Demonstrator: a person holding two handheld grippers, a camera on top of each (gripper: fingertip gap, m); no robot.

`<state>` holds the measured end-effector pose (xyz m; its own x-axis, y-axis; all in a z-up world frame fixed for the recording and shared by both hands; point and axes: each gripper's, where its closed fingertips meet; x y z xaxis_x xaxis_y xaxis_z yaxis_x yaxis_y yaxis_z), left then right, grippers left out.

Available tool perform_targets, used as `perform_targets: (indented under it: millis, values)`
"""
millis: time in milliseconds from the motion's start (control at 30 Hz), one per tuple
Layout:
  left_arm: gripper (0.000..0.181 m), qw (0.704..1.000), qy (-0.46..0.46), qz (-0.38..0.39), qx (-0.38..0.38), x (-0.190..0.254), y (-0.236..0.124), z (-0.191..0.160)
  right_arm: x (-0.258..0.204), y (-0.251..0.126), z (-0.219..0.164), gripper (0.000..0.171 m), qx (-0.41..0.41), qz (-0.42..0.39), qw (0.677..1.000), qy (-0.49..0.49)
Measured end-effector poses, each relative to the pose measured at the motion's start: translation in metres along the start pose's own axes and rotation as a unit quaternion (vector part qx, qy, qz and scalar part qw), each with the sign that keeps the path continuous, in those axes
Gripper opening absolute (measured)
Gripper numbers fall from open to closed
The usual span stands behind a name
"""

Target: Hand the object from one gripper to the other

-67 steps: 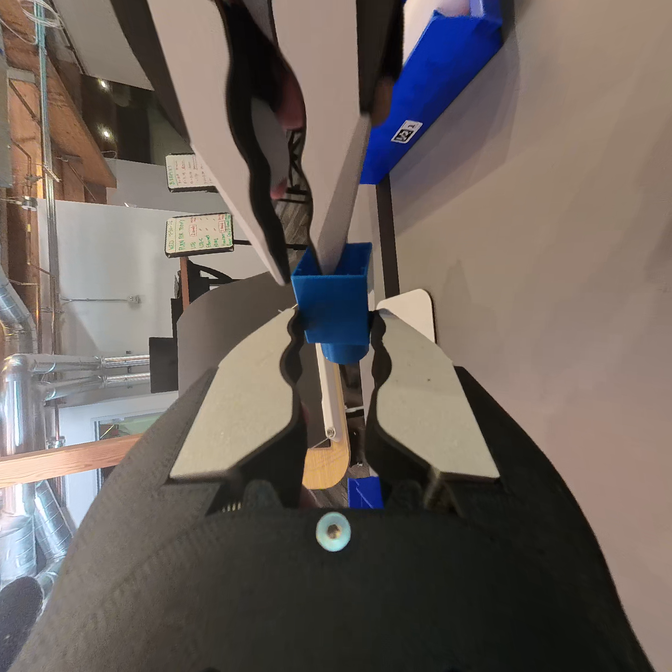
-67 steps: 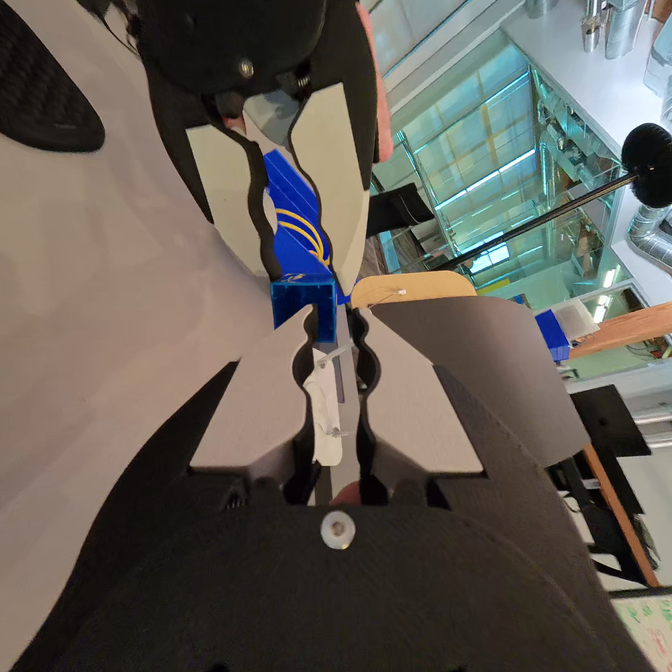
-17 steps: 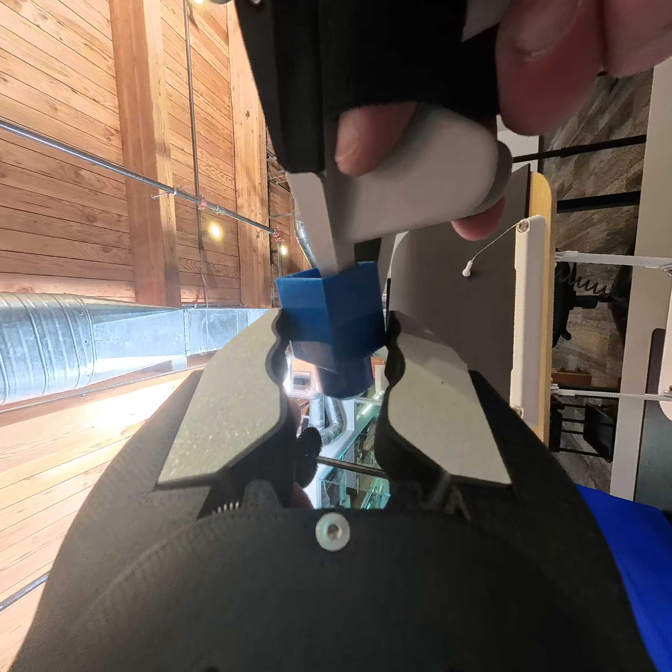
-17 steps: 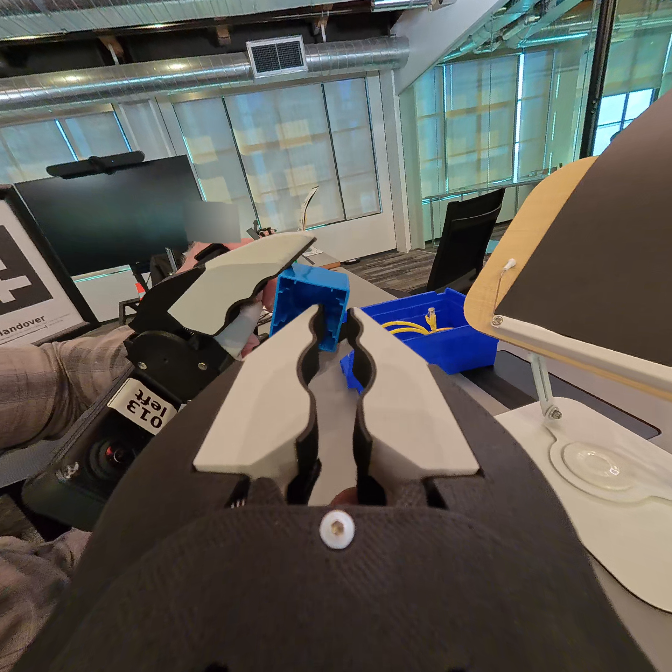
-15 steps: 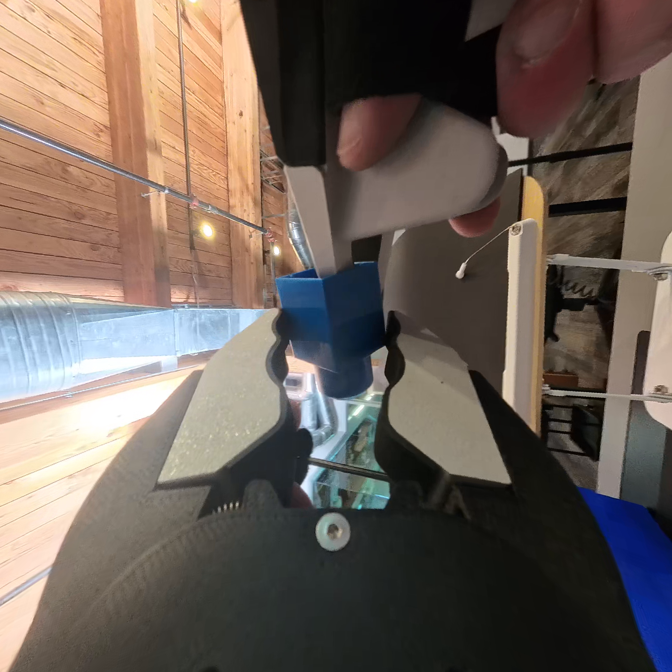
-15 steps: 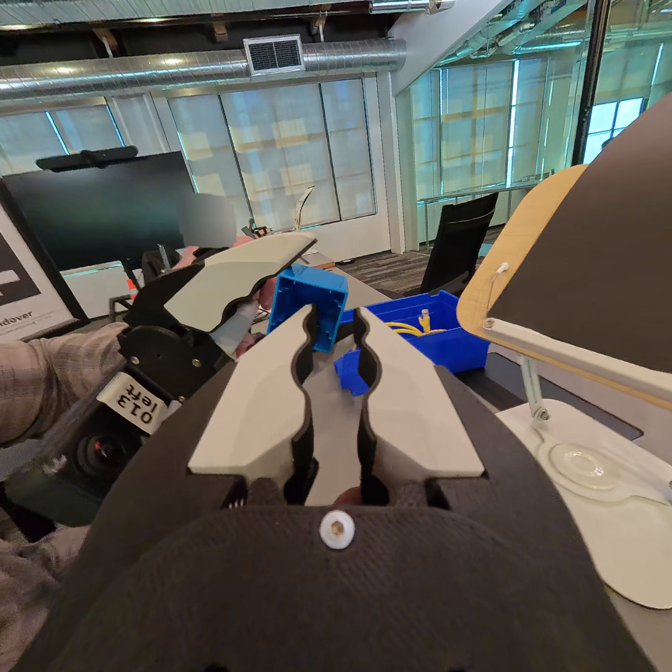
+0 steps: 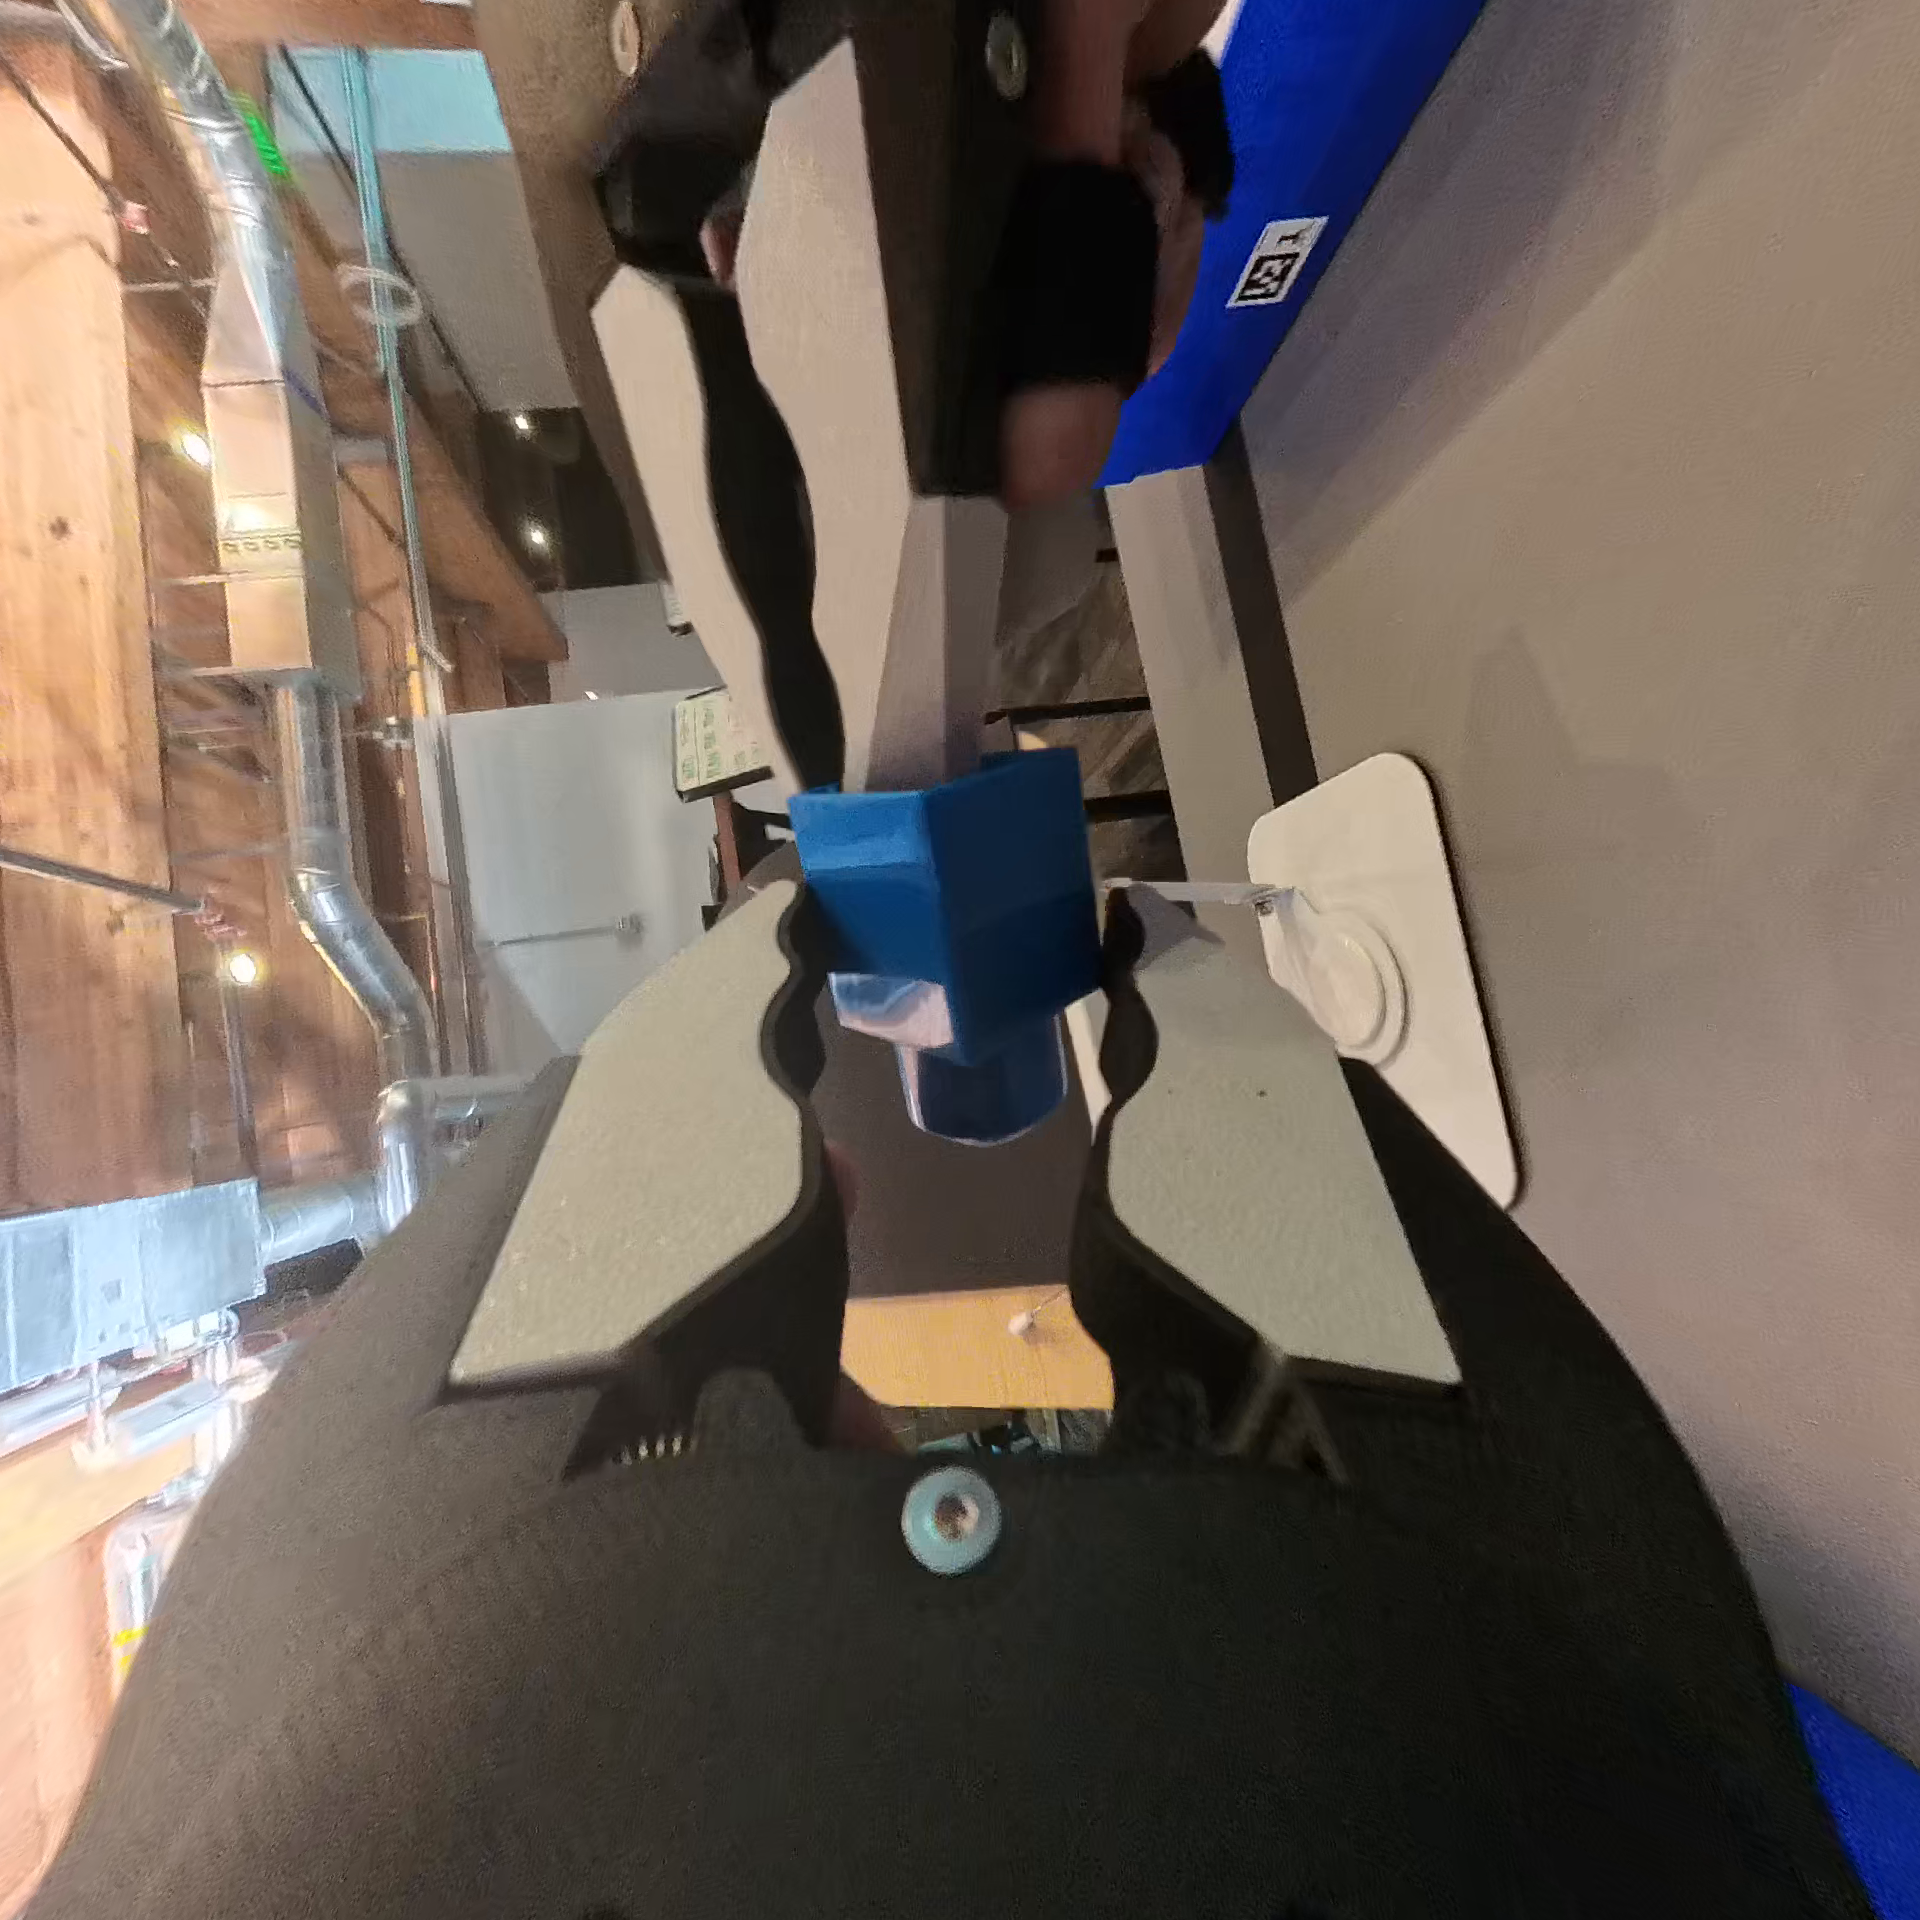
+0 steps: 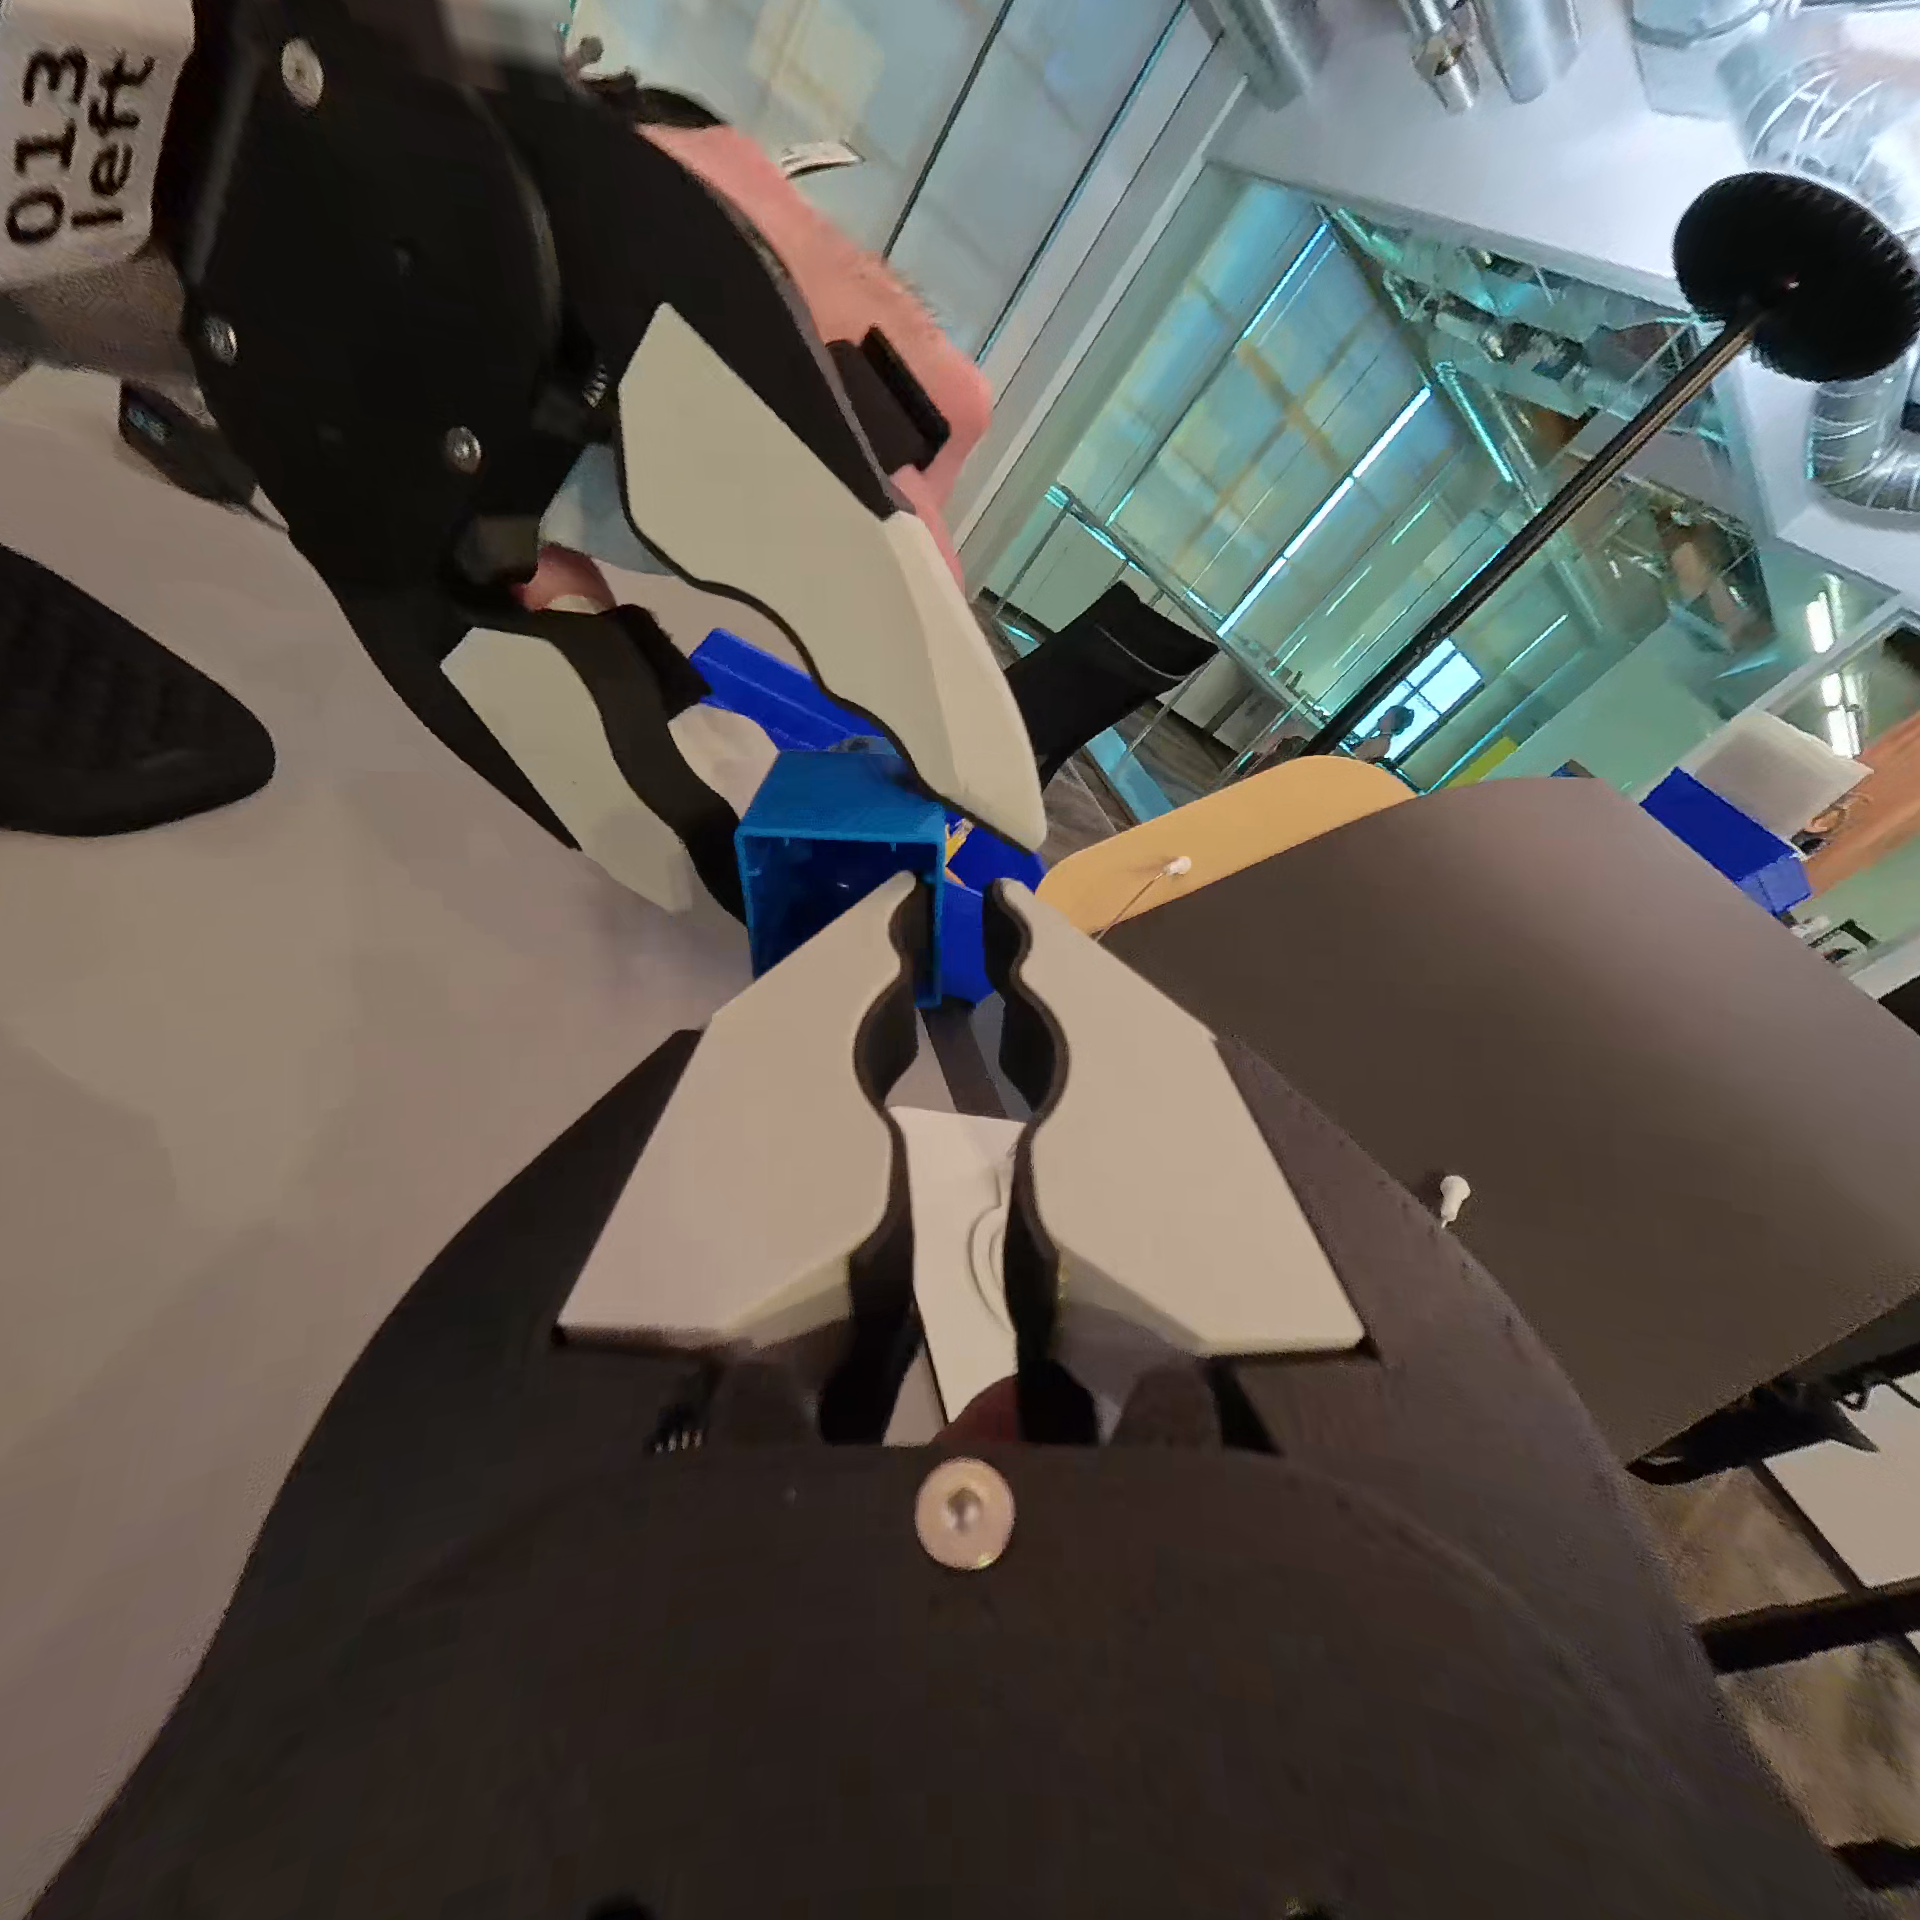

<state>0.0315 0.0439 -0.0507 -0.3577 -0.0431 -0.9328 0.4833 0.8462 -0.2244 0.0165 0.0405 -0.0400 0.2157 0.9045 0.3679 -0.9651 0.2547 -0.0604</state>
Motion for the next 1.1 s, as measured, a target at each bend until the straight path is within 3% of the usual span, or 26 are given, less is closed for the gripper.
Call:
perform_targets:
  millis: [167, 267, 400, 467, 600, 667, 1000, 1100]
  values:
    - [0.052, 1.0, 0.0, -0.01, -0.001, -0.001, 0.004, 0.0, 0.001, 0.001, -0.002, 0.0, -0.004, 0.003, 1.0, 0.021]
    - [0.05, 0.999, 0.013, 0.026, -0.036, -0.012, 0.006, -0.01, 0.011, 0.001, 0.002, 0.0, 0.027, 0.009, 0.992, 0.122]
    - [0.07, 0.991, 0.069, 0.074, -0.092, -0.019, 0.007, -0.022, 0.018, 0.002, 0.006, 0.0, 0.072, 0.055, 0.951, 0.296]
    - [0.07, 0.989, 0.079, 0.072, -0.102, -0.013, 0.01, -0.023, 0.018, 0.006, 0.002, 0.0, 0.075, 0.064, 0.938, 0.331]
    - [0.057, 0.987, 0.076, 0.086, -0.117, -0.012, 0.012, -0.026, 0.01, 0.012, -0.002, 0.0, 0.061, 0.055, 0.948, 0.309]
    - [0.041, 0.986, 0.077, 0.092, -0.118, -0.013, 0.011, -0.028, 0.009, 0.014, -0.005, 0.0, 0.058, 0.053, 0.948, 0.308]
    - [0.039, 0.986, 0.064, 0.094, -0.12, -0.012, 0.009, -0.029, 0.007, 0.016, -0.004, 0.0, 0.061, 0.047, 0.951, 0.3]
    - [0.039, 0.987, 0.066, 0.093, -0.117, -0.012, 0.009, -0.027, 0.005, 0.016, -0.004, 0.009, 0.057, 0.049, 0.955, 0.286]
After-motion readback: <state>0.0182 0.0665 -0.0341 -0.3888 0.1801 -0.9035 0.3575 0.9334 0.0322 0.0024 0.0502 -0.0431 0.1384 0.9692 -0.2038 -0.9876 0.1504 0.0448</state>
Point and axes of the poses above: each gripper's, where its closed fingertips meet, y out along the fingers, z out of its top, x = y × z across the jaws, and after that the axes turned 14 degrees about y, right-handed
